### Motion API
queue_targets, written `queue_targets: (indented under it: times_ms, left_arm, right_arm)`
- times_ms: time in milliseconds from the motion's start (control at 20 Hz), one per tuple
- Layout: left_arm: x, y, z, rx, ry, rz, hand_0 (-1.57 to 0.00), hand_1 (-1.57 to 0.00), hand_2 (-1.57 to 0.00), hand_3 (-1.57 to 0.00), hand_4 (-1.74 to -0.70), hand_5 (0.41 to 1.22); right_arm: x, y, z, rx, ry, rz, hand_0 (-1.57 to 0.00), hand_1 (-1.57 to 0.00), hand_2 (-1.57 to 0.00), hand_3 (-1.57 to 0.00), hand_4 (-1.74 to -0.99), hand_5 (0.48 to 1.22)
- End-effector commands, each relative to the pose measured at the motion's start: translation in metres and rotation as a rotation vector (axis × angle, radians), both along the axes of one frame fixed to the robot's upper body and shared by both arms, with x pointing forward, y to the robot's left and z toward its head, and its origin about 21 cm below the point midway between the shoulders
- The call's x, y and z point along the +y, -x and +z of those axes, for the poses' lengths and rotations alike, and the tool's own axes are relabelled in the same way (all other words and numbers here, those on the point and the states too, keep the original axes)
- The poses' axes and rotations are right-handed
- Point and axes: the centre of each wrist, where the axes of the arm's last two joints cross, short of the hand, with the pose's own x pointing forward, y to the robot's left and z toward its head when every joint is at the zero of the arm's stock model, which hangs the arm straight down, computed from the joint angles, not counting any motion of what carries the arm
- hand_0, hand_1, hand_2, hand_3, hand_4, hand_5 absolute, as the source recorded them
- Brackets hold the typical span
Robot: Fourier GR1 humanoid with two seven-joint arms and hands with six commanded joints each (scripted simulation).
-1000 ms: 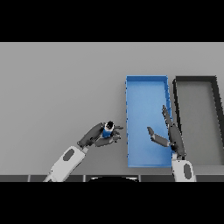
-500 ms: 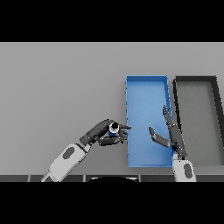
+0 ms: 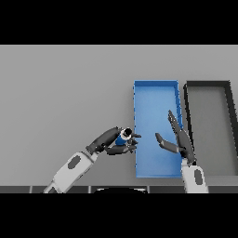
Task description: Pick up the blue pipe and place it into the blue bin.
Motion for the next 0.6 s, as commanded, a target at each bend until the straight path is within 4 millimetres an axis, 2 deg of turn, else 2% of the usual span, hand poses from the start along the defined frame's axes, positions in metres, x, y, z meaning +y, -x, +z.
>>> queue_targets:
  times_ms: [0, 100, 200, 400, 550]
  left_arm:
    - [0.002, 0.001, 0.0, -0.009, -0.001, 0.005, -1.57, -1.57, -1.57, -1.44, -1.73, 1.22]
    - [0.004, 0.002, -0.004, -0.001, -0.001, -0.001, -1.57, -1.57, -1.57, -1.44, -1.73, 1.22]
    - [0.003, 0.0, -0.001, -0.003, 0.006, -0.003, -1.57, -1.57, -1.57, -1.44, -1.73, 1.221]
    - [0.007, -0.002, -0.008, -0.008, -0.009, -0.007, -1.57, -1.57, -1.57, -1.44, -1.73, 1.221]
    - [-0.001, -0.001, -0.002, -0.009, -0.006, -0.012, -1.57, -1.57, -1.57, -1.44, -1.73, 1.221]
  right_arm:
    - [0.0, 0.003, -0.002, -0.009, -0.012, 0.0, 0.0, 0.0, 0.0, 0.0, -1.207, 0.619]
    - [-0.002, 0.001, 0.0, -0.022, -0.031, 0.023, 0.0, 0.0, 0.0, 0.0, -1.191, 0.619]
    - [-0.008, -0.005, 0.016, -0.045, -0.12, 0.094, 0.0, 0.0, 0.0, 0.0, -1.197, 0.604]
    - [-0.015, -0.013, 0.063, -0.055, -0.153, 0.317, 0.0, 0.0, 0.0, 0.0, -1.232, 0.55]
    - [-0.005, -0.018, 0.097, -0.089, -0.089, 0.474, 0.0, 0.0, 0.0, 0.0, -1.274, 0.518]
